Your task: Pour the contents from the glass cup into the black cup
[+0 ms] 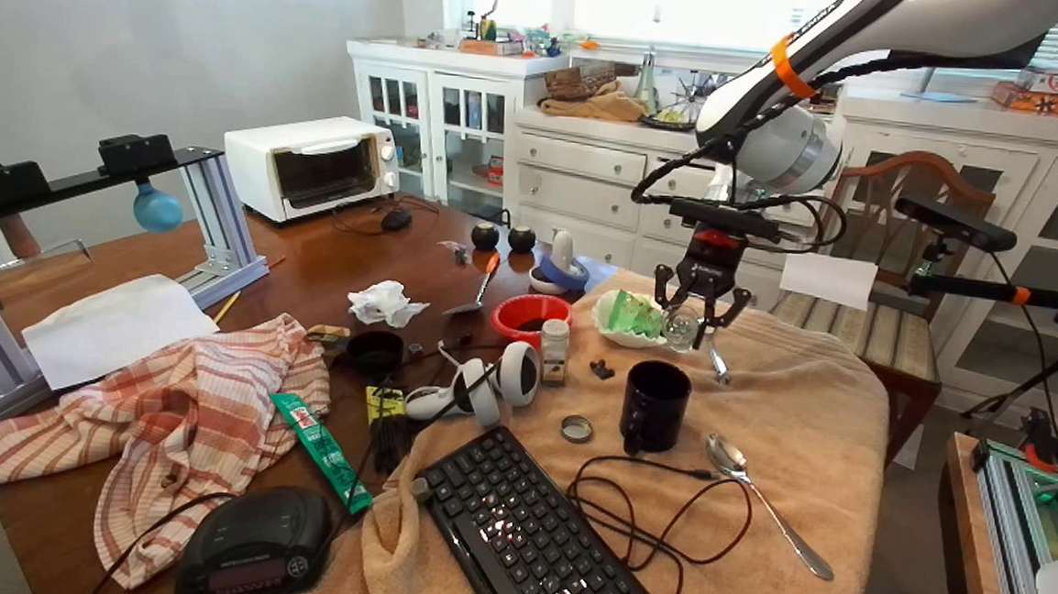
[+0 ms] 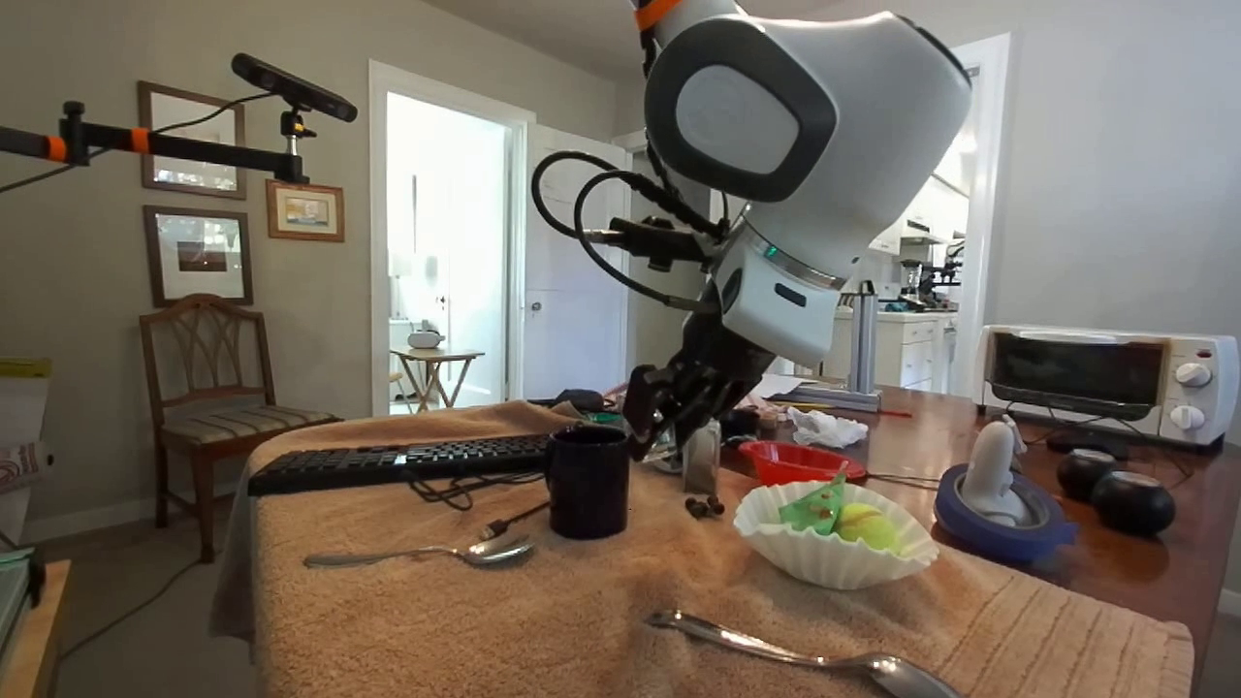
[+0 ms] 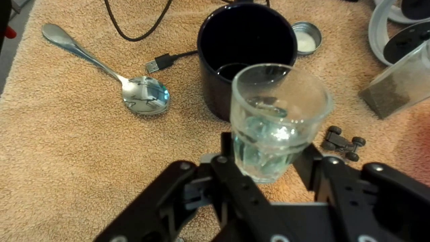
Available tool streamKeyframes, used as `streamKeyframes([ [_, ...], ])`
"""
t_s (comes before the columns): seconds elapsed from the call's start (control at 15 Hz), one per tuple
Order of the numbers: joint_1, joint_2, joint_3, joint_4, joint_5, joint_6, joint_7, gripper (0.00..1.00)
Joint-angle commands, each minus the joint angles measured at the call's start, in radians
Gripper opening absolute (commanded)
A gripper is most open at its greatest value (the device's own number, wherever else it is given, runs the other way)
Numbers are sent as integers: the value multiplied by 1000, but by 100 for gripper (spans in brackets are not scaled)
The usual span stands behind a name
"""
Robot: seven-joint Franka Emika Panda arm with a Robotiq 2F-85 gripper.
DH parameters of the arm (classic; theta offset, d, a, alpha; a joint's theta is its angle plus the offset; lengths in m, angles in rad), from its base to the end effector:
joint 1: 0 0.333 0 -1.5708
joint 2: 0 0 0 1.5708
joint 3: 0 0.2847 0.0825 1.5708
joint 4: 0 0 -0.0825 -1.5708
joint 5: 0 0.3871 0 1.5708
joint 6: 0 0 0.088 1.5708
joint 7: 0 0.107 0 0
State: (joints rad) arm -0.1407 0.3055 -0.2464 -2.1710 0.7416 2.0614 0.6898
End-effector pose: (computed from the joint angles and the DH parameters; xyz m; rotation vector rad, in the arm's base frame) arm 0.4910 -0.1656 0.2034 -1.8684 1.8704 0.5980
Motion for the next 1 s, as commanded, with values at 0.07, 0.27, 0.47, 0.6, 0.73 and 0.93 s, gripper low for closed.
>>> streamKeyframes([
  [0.07, 34, 1, 27, 18, -93, 52, 102, 22],
  [0.27, 63, -18, 40, 17, -180, 81, 169, 22],
  [0.47, 94, -41, 51, 13, -290, 125, 256, 22],
  [0.6, 114, -47, 62, 12, -365, 150, 314, 22],
  [0.73, 133, -50, 77, 13, -425, 162, 365, 22],
  [0.93, 163, -42, 96, 22, -526, 163, 449, 22],
])
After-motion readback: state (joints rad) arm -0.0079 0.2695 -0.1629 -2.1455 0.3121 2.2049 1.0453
